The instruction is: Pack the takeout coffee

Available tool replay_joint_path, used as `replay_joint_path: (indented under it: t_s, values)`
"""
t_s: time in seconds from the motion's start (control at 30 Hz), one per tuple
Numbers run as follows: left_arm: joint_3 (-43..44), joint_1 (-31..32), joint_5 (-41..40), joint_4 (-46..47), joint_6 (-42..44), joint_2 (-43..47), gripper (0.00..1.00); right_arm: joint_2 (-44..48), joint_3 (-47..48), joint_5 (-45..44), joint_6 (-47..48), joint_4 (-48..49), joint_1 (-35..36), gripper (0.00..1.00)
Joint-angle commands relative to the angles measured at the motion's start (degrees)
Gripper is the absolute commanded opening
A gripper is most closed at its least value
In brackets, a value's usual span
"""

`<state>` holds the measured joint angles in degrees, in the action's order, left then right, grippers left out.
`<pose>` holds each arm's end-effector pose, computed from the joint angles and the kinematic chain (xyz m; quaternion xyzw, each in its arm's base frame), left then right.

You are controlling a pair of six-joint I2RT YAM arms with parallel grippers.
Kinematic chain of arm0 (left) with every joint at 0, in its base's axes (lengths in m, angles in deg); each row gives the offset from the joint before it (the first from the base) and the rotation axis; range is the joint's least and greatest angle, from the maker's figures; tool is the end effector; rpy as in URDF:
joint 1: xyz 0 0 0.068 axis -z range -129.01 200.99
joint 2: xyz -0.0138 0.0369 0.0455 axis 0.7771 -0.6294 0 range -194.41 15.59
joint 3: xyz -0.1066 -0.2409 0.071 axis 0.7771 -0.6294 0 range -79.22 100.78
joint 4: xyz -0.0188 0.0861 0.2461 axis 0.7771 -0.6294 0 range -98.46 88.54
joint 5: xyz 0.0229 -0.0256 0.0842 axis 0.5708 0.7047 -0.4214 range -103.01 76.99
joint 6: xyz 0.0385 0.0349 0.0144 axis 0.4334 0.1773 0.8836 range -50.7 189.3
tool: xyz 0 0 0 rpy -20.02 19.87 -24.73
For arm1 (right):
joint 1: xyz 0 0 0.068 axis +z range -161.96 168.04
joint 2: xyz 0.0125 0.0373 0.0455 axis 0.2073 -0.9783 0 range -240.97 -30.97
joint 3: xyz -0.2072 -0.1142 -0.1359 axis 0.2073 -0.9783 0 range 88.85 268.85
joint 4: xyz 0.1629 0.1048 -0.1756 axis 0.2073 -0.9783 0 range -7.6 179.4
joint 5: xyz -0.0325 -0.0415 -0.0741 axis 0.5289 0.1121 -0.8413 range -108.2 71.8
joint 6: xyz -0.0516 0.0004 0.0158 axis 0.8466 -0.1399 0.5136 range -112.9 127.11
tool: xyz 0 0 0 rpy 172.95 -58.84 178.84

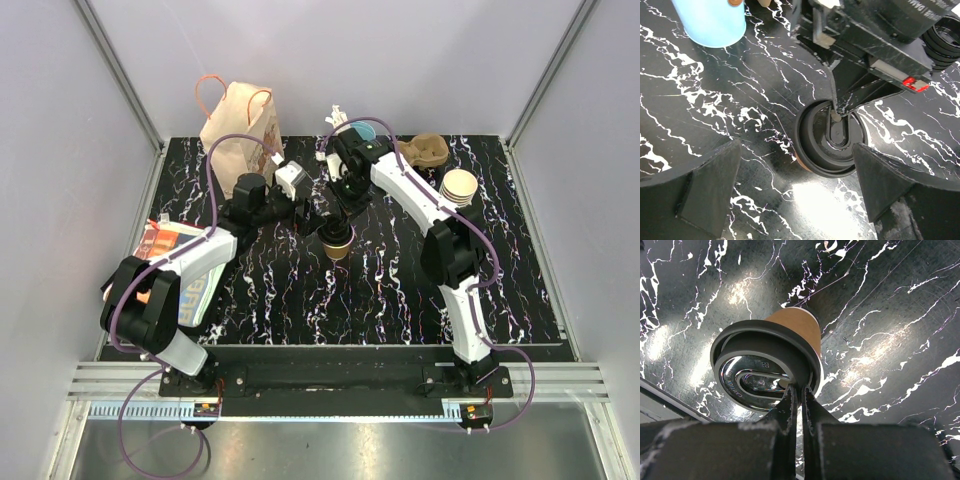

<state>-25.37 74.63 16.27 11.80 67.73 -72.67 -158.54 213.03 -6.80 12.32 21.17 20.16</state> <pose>0.3101 -0.1546 0.2504 0.2930 0.7560 -0.3228 0.4883 0.3887 0.2524 0.2648 -0.3295 0.9255 0.1323 0.1318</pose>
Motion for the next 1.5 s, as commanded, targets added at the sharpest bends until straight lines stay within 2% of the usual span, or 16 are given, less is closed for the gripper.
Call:
replay_joint_path:
  t_s: [0.0, 0.3, 0.7, 1.47]
  values:
    - [0.3, 0.5, 0.7, 3.4, 0.2, -0.4, 0.95, 1.1, 2.9, -0.8, -0.4, -0.6, 0.4, 0.00]
    - [0.7, 0.5, 1.6, 3.1, -0.2, -0.3, 0.96, 4.1, 3.9, 0.6, -0.3, -1.2, 0.4, 0.00]
    - [0.8, 0.5, 3.5, 2.8, 0.0, -0.6, 0.95, 6.2, -1.2, -0.9, 0.8, -1.8, 0.3, 0.00]
    - [0.6, 1.3, 6.0, 2.6, 0.3, -2.0, 0.93, 1.6, 0.7, -1.1, 0.5, -1.9, 0.3, 0.00]
